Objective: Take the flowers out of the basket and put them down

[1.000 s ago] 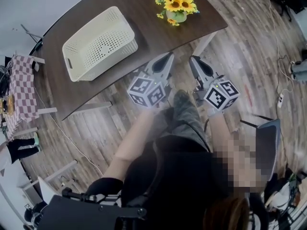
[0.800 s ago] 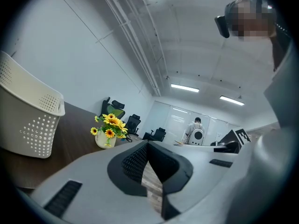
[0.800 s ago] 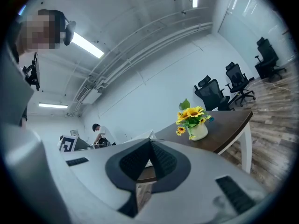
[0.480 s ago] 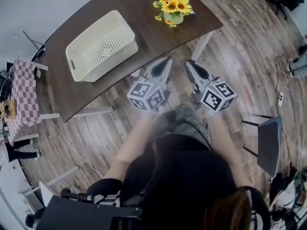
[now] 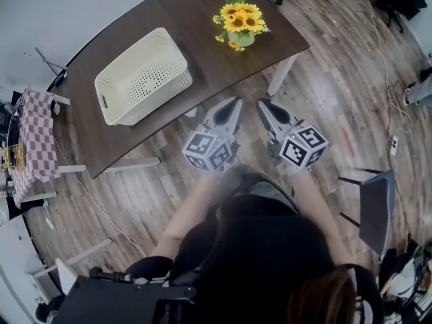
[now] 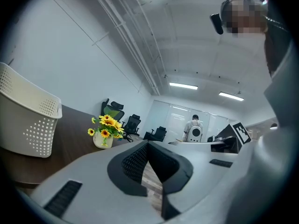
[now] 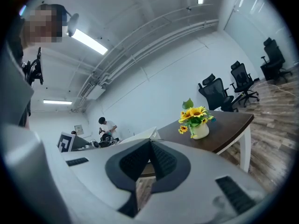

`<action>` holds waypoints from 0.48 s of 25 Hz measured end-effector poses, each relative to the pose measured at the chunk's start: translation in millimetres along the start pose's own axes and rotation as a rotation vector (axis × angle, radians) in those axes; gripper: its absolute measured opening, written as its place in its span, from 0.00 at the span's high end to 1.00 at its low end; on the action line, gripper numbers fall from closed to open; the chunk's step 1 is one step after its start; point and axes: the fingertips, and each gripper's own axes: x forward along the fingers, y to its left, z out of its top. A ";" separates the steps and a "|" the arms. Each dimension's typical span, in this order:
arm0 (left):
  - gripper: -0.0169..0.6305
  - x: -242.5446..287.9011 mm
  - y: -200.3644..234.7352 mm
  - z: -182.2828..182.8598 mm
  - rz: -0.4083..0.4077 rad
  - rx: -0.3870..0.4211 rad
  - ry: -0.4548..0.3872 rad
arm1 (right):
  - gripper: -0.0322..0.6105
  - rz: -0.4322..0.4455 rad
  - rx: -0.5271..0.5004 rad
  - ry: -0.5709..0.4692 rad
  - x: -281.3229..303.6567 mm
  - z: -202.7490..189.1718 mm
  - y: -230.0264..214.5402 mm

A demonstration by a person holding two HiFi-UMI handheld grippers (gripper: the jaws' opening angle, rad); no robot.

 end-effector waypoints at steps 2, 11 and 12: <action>0.97 1.9 -5.1 -4.0 -0.007 -0.001 0.011 | 0.95 -0.010 -0.005 0.016 -3.2 -4.7 -0.6; 0.97 10.6 -14.3 -15.6 -0.008 0.000 0.034 | 0.95 -0.009 -0.031 0.037 -9.7 -12.9 -0.1; 0.97 11.3 -15.1 -16.7 -0.009 0.002 0.038 | 0.95 -0.007 -0.027 0.038 -10.1 -13.1 0.1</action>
